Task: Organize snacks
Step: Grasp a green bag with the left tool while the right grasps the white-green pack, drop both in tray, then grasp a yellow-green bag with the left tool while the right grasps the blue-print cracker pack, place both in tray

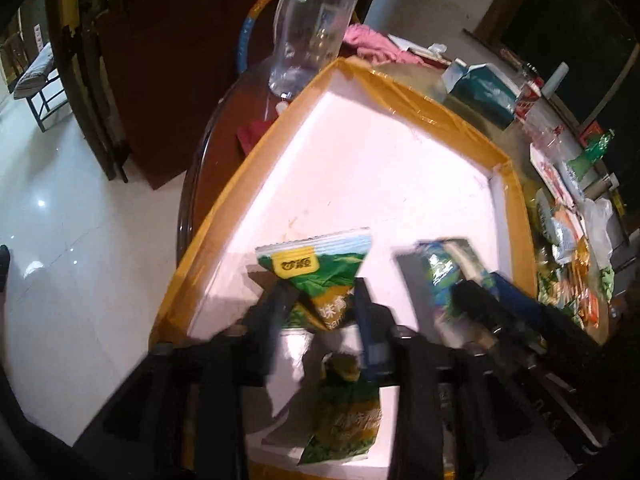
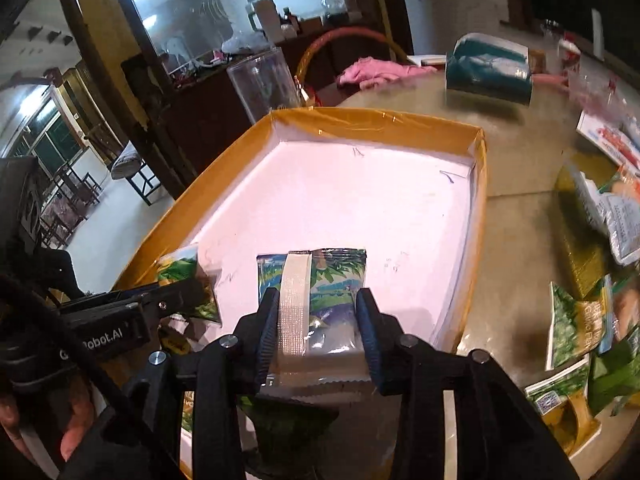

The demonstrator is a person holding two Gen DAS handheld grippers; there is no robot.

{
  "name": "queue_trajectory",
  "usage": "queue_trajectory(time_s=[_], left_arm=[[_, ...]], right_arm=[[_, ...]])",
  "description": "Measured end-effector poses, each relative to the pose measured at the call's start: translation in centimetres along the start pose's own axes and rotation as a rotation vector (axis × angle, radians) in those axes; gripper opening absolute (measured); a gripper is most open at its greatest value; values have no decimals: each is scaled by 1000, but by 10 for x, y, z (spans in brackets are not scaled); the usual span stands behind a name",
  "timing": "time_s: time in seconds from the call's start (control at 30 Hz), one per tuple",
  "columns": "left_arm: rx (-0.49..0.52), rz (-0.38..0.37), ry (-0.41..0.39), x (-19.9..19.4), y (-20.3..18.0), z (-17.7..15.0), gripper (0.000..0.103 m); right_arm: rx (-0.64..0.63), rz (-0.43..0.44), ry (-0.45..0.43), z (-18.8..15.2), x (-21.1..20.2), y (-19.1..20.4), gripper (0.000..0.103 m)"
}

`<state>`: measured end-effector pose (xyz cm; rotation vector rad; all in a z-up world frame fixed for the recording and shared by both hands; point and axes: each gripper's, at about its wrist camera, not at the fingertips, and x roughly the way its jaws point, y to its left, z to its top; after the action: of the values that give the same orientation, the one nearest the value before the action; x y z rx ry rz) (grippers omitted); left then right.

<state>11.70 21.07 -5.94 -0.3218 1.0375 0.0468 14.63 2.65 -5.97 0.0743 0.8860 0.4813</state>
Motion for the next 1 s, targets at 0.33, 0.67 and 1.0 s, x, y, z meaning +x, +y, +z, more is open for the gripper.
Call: queue_trajectory(time_s=[0.33, 0.67, 1.0], left_arm=[[89, -25, -177, -62, -50, -32, 80], [273, -190, -53, -66, -151, -84, 83], [353, -171, -15, -62, -192, -112, 83]], right_arm=[[122, 135, -135, -29, -96, -38, 69], [423, -69, -182, -99, -178, -162, 70], [754, -453, -223, -150, -245, -284, 70]])
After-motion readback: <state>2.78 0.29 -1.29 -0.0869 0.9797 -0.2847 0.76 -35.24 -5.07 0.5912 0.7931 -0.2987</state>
